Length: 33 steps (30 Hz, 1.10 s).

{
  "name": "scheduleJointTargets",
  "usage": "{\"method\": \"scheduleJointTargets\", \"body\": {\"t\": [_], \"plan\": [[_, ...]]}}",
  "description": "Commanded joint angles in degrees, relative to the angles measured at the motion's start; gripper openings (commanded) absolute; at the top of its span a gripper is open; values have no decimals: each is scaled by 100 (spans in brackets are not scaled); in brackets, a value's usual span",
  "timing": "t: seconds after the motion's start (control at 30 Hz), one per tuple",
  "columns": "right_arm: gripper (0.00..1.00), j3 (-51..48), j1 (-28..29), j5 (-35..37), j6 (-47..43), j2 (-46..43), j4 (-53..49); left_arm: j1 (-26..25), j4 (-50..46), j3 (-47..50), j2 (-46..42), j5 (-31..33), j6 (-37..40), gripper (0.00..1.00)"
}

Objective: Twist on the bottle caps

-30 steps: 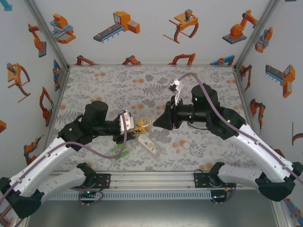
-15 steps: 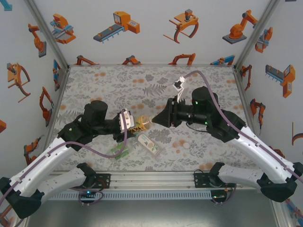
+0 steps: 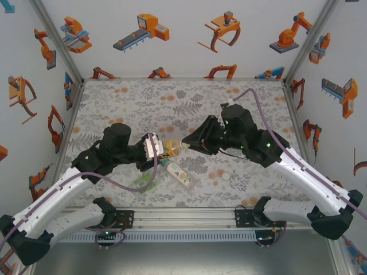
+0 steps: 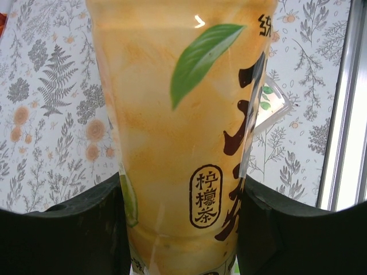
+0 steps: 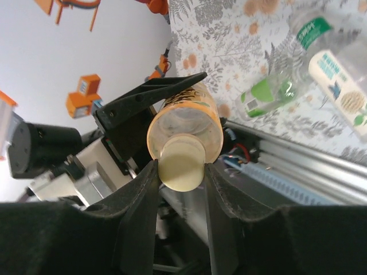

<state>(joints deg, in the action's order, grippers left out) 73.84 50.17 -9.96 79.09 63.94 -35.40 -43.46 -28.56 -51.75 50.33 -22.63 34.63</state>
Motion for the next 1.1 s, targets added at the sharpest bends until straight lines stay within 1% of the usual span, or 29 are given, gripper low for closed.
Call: {"method": "scheduleJointTargets", "body": {"t": [0.0,0.13,0.23,0.27,0.3,0.33,0.5,0.57,0.6,0.67,0.8,0.9,1.07], "plan": [[0,-249,70,-332,1161,41,-71,-44,663,-81,-45,-393,180,0],[0,-37,63,-223,898,56,-133,-46,632,-91,-57,-519,284,0],[18,207,43,-102,420,96,-184,-40,607,-40,-75,-639,365,0],[23,270,28,-82,279,105,-217,-41,585,-38,-75,-683,402,0],[31,364,19,-47,55,109,-262,-43,555,-38,-76,-722,420,0],[36,471,5,24,-139,116,-367,-48,516,-37,-76,-755,437,0],[48,891,-99,260,-1249,47,-572,-47,387,-37,-89,-859,426,0],[59,970,-150,329,-1650,-10,-586,-44,357,-37,-112,-883,408,0],[62,1002,-180,364,-1860,-33,-591,-47,343,-34,-114,-883,396,0],[64,1064,-226,407,-2308,-56,-590,-47,335,-35,-111,-892,378,0],[64,1110,-330,448,-3065,-91,-596,-47,329,-69,-87,-837,339,0],[63,1038,-452,496,-3210,-138,-640,-44,311,-89,-48,-635,266,0],[61,850,-539,495,-3243,-210,-669,-46,350,-81,-24,-521,151,0]]}}
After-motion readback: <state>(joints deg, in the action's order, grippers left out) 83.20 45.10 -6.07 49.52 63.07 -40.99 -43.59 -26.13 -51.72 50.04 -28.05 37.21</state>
